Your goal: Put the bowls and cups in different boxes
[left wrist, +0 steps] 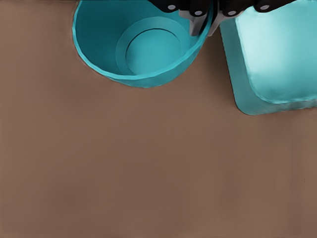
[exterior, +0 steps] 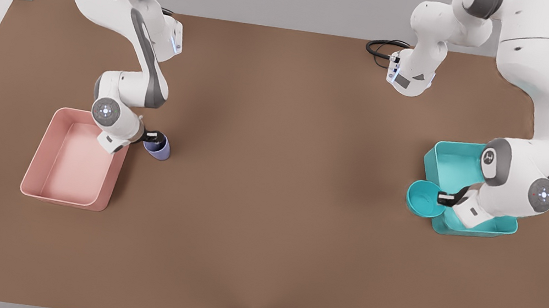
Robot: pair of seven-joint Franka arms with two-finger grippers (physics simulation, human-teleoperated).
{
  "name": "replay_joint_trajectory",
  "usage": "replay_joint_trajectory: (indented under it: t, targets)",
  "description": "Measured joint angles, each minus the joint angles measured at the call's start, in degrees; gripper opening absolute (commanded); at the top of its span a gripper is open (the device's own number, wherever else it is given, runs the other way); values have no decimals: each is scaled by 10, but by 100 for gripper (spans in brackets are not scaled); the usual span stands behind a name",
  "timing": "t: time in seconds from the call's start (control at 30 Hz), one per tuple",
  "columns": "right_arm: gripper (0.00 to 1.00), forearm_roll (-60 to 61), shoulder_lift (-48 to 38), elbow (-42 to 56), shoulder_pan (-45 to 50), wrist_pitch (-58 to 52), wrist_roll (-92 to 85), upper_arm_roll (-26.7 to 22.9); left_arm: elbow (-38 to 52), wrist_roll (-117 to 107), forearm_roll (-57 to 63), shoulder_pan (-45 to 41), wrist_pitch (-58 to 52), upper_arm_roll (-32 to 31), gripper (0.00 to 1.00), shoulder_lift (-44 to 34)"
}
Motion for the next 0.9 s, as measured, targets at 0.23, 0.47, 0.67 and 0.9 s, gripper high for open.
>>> replay_joint_trajectory:
  t: [0.23, 0.47, 0.67, 0.9]
  targets:
    - [21, 2, 13, 4, 1, 3, -3, 1, -47, -1, 79, 74, -16, 62, 21, 0]
    - [21, 27, -3, 43, 1, -24, -11, 2, -121, 3, 97, 84, 75, 64, 21, 42]
    - [21, 34, -57, 174, -87, -135, -61, -18, -137, 17, 82, 85, 123, 64, 96, 52]
    - [21, 21, 86, 283, -206, -204, -166, -50, 196, 26, 110, 59, -88, -81, 100, -24]
